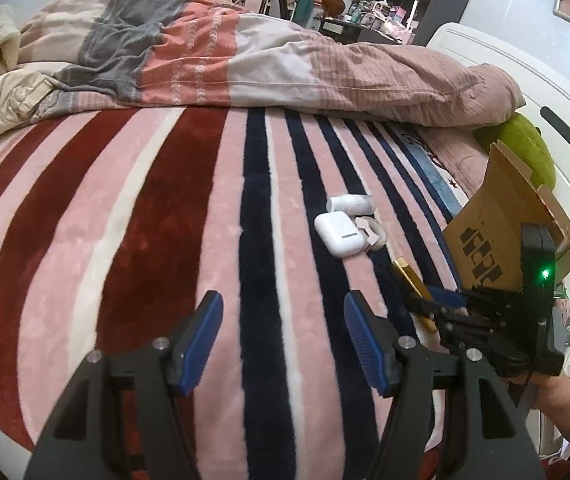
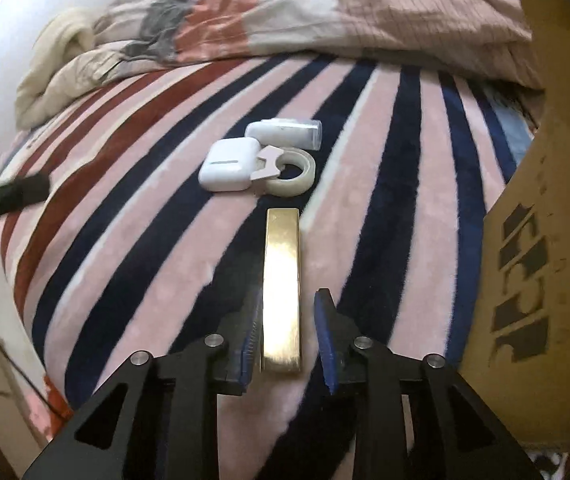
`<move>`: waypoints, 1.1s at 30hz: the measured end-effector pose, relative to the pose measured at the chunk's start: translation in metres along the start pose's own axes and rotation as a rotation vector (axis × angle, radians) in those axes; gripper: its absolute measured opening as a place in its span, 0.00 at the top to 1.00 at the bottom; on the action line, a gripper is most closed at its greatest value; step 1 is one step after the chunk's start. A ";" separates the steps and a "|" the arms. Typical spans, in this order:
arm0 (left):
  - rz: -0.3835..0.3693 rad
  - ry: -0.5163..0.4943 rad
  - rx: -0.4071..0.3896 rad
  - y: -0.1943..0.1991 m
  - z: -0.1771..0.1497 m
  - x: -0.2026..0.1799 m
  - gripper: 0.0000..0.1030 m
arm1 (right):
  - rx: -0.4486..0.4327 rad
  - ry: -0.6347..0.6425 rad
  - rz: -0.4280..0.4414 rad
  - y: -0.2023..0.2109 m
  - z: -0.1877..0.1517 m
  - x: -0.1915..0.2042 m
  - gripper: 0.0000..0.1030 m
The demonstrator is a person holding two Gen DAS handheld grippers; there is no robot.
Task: Organize rigid objects
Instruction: 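Grasp the gold lipstick with the right gripper, then lower the gold lipstick into the cardboard box and release it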
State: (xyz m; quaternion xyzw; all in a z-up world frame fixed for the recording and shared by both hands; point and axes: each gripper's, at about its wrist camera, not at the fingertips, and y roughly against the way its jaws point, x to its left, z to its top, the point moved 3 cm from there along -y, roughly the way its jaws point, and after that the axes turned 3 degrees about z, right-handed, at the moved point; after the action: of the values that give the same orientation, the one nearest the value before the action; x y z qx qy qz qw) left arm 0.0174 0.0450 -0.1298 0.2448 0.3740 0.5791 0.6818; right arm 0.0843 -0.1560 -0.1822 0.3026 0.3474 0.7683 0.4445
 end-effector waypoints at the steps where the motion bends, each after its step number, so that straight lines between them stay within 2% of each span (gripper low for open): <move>1: 0.000 0.000 0.005 0.000 -0.001 0.000 0.42 | -0.006 0.001 -0.002 -0.002 0.002 0.000 0.79; 4: -0.021 -0.014 0.022 0.001 -0.001 -0.007 0.42 | -0.019 0.054 -0.027 -0.003 0.007 0.006 0.87; 6: -0.047 -0.022 0.021 0.006 0.004 -0.014 0.42 | -0.033 0.094 -0.043 0.000 0.009 0.012 0.87; 9: -0.076 -0.033 -0.003 0.019 0.014 -0.025 0.42 | -0.082 0.152 0.025 0.013 0.015 0.028 0.87; 16: -0.211 -0.081 -0.064 0.048 0.054 -0.071 0.42 | -0.215 0.260 0.271 0.078 0.040 0.058 0.87; 18: -0.277 -0.110 -0.079 0.055 0.069 -0.092 0.51 | -0.248 0.277 0.309 0.097 0.048 0.061 0.87; 19: -0.304 -0.126 -0.080 0.057 0.076 -0.102 0.60 | -0.259 0.282 0.318 0.103 0.053 0.062 0.87; 23: -0.358 -0.192 -0.083 0.058 0.100 -0.140 0.82 | -0.307 0.281 0.340 0.138 0.066 0.046 0.87; 25: -0.428 -0.216 -0.071 0.056 0.114 -0.165 0.84 | -0.334 0.269 0.337 0.154 0.072 0.031 0.87; 28: -0.466 -0.269 -0.065 0.051 0.130 -0.201 0.84 | -0.369 0.240 0.306 0.175 0.076 0.003 0.87; 33: -0.526 -0.353 -0.009 0.030 0.144 -0.263 0.84 | -0.385 0.176 0.228 0.202 0.077 -0.052 0.87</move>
State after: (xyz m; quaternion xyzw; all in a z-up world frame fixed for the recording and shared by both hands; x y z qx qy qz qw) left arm 0.1004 -0.1898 0.0392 0.2334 0.2976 0.3332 0.8637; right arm 0.0705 -0.2551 0.0159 0.1813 0.1954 0.8890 0.3724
